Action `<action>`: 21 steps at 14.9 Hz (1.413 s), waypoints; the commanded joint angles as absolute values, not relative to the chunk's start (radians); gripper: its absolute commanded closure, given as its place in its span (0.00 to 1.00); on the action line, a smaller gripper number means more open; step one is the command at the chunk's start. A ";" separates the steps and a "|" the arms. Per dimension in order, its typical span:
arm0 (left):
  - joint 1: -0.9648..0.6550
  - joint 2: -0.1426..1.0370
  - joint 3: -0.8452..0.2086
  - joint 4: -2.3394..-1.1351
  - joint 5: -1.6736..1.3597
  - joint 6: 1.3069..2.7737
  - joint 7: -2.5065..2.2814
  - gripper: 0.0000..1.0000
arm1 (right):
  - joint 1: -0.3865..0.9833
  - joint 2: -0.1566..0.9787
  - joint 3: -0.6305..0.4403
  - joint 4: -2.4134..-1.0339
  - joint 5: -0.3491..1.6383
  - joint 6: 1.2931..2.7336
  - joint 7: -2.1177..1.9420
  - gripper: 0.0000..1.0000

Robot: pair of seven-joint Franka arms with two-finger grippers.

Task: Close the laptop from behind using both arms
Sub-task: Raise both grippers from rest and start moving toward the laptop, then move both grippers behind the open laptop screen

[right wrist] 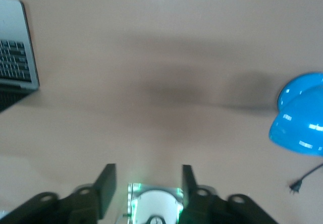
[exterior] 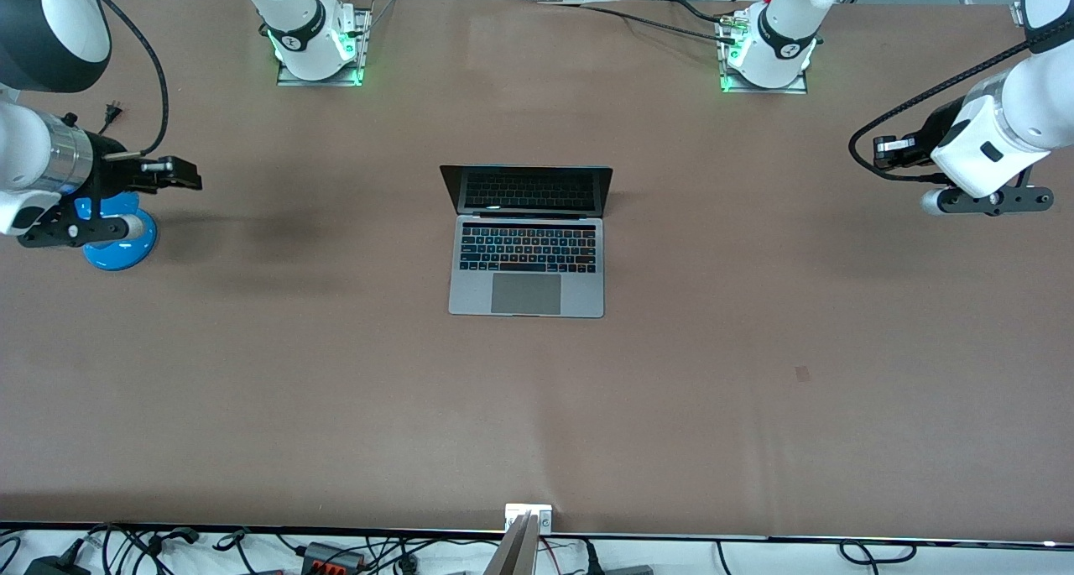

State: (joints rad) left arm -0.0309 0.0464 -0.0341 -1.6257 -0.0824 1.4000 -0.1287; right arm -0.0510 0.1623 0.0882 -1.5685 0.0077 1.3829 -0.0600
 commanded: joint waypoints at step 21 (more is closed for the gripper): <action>-0.057 0.055 -0.336 -1.913 -0.328 1.656 -0.353 1.00 | 0.294 -0.024 0.097 -1.856 0.145 1.558 0.290 1.00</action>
